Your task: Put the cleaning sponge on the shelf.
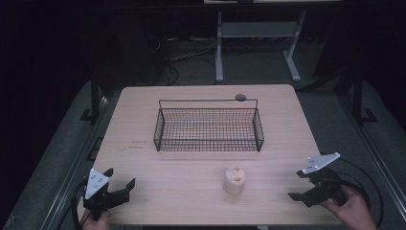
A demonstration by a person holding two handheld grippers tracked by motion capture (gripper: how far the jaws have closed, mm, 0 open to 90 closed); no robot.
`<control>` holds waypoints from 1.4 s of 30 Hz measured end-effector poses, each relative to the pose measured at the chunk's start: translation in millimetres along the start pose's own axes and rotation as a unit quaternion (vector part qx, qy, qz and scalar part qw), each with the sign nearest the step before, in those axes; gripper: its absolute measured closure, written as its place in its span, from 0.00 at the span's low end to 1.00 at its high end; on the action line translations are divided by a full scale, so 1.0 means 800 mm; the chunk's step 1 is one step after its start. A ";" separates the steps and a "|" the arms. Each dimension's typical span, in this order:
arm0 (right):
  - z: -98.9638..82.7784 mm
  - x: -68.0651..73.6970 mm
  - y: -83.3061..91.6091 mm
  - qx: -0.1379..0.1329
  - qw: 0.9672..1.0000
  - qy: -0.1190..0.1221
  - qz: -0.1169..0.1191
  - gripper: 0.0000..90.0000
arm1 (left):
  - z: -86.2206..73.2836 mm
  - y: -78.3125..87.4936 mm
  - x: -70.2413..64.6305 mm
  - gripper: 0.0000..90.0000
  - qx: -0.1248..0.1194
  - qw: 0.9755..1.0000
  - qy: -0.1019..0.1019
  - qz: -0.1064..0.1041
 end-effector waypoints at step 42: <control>0.060 0.054 -0.024 0.039 0.995 0.091 0.019 0.16 | -0.004 0.006 0.009 0.15 -0.005 1.000 0.008 0.005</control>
Point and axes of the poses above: each handheld gripper's, and its own axes: y roughly backward along the jaws, z roughly out of its top, x roughly to its left, the point moved 9 cm from there along -y, roughly forward along the jaws, and after that the axes turned 14 degrees about -y, right-handed, at the moved point
